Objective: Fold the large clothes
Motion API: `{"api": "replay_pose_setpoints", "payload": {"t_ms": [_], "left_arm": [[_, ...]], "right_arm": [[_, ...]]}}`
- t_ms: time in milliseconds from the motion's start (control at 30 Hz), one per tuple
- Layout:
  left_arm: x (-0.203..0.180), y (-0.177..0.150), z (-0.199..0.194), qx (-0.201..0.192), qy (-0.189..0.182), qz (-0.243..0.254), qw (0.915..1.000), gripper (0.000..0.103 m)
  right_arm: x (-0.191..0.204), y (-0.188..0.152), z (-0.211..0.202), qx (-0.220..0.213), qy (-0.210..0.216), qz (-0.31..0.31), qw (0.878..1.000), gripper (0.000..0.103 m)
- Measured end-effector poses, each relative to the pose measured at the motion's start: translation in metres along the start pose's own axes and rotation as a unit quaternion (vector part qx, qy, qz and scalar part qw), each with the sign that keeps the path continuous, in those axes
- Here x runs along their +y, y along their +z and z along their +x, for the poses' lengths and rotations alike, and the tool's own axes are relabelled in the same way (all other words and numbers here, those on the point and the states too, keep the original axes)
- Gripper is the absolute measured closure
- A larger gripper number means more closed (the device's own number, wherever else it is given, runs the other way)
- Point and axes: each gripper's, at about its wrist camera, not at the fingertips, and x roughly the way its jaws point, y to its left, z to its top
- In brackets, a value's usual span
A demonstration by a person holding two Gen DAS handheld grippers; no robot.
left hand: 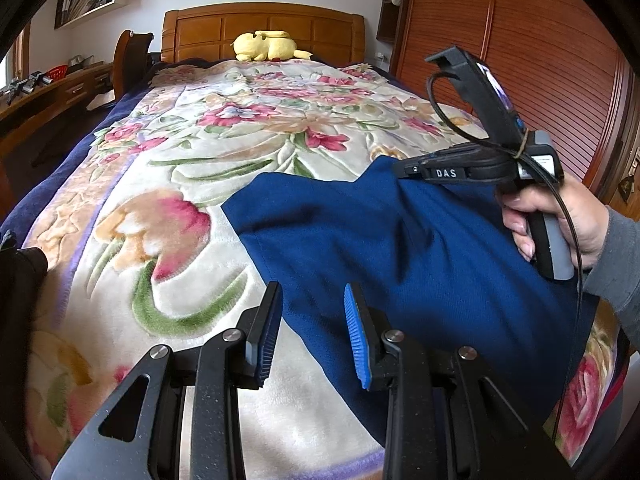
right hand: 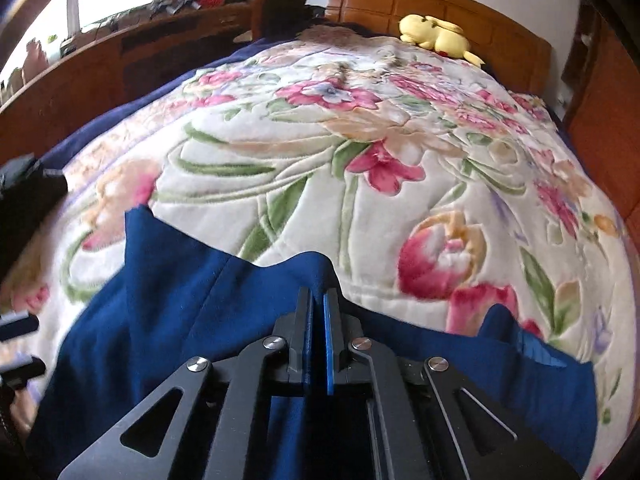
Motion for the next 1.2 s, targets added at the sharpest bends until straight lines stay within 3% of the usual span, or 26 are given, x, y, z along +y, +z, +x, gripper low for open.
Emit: {"api": "replay_pose_setpoints", "payload": {"t_ms": [133, 167, 367, 600, 933, 1133, 1200], "left_arm": [[0.0, 0.001, 0.0, -0.001, 0.0, 0.0, 1.0, 0.07], [0.0, 0.001, 0.0, -0.001, -0.001, 0.0, 1.0, 0.07], [0.0, 0.001, -0.001, -0.001, 0.0, 0.002, 1.0, 0.07], [-0.006, 0.001, -0.003, -0.004, -0.001, 0.01, 0.9999, 0.07], [-0.025, -0.003, -0.014, -0.014, 0.004, 0.03, 0.9994, 0.07], [-0.044, -0.017, -0.032, -0.01, 0.013, 0.042, 0.999, 0.068], [-0.049, -0.022, -0.037, -0.007, 0.019, 0.04, 0.999, 0.068]], "right_arm": [[-0.007, -0.005, -0.007, 0.011, -0.003, 0.009, 1.0, 0.063], [-0.009, -0.008, -0.012, 0.008, -0.002, 0.01, 1.0, 0.058], [-0.025, -0.036, -0.054, 0.001, 0.004, 0.028, 1.0, 0.056], [-0.039, -0.104, -0.093, 0.032, -0.024, 0.051, 0.998, 0.056], [-0.042, -0.172, -0.153, 0.025, -0.033, 0.061, 0.997, 0.056], [-0.041, -0.202, -0.143, 0.026, -0.02, 0.059, 0.998, 0.056], [-0.041, -0.209, -0.139, 0.005, -0.016, 0.062, 0.998, 0.055]]}}
